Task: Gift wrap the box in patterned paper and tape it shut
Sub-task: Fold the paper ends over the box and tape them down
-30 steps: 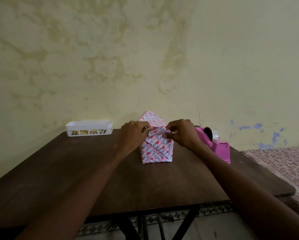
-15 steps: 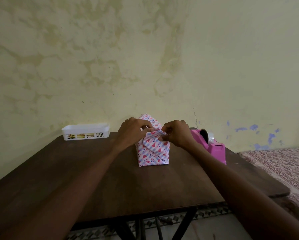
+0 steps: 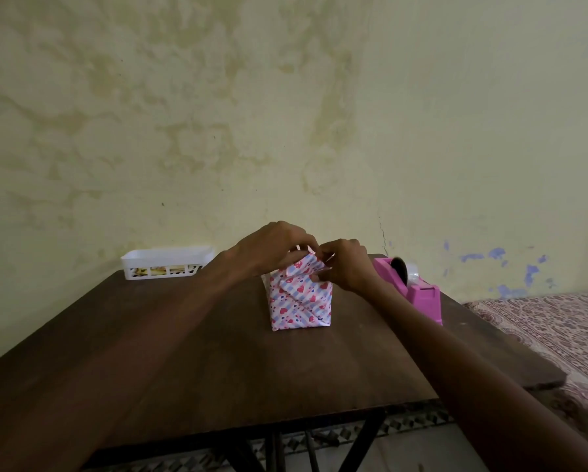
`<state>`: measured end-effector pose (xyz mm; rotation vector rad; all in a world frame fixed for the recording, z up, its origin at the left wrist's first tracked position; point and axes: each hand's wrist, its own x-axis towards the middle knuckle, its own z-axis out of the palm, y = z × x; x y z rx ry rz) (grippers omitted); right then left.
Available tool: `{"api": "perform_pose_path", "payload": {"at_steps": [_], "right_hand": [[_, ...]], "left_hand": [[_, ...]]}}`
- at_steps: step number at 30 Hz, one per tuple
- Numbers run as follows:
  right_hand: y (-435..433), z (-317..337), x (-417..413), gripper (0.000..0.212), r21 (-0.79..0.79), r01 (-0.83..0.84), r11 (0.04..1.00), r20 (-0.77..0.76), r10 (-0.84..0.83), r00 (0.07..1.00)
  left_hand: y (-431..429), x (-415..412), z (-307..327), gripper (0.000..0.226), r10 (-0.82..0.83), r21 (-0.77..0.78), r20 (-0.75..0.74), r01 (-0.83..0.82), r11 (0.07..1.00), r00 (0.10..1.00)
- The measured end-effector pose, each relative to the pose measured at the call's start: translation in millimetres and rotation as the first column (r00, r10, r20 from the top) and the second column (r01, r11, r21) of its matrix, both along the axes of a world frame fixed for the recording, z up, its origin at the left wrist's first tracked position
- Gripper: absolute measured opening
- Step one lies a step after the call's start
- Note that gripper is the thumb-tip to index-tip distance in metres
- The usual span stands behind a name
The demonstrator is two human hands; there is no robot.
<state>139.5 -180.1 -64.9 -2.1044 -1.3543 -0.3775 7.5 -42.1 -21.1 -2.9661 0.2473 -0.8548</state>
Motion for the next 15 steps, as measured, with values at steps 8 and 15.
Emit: {"api": "perform_pose_path", "payload": {"at_steps": [8, 15], "right_hand": [[0, -1, 2, 0.034, -0.016, 0.009, 1.000, 0.024, -0.009, 1.000], [-2, 5, 11, 0.028, -0.061, -0.041, 0.997, 0.026, 0.043, 0.999]], "left_hand": [[1, 0, -1, 0.028, -0.055, -0.081, 0.008, 0.055, 0.995, 0.998], [8, 4, 4, 0.013, -0.022, -0.264, 0.053, 0.036, 0.964, 0.998]]}}
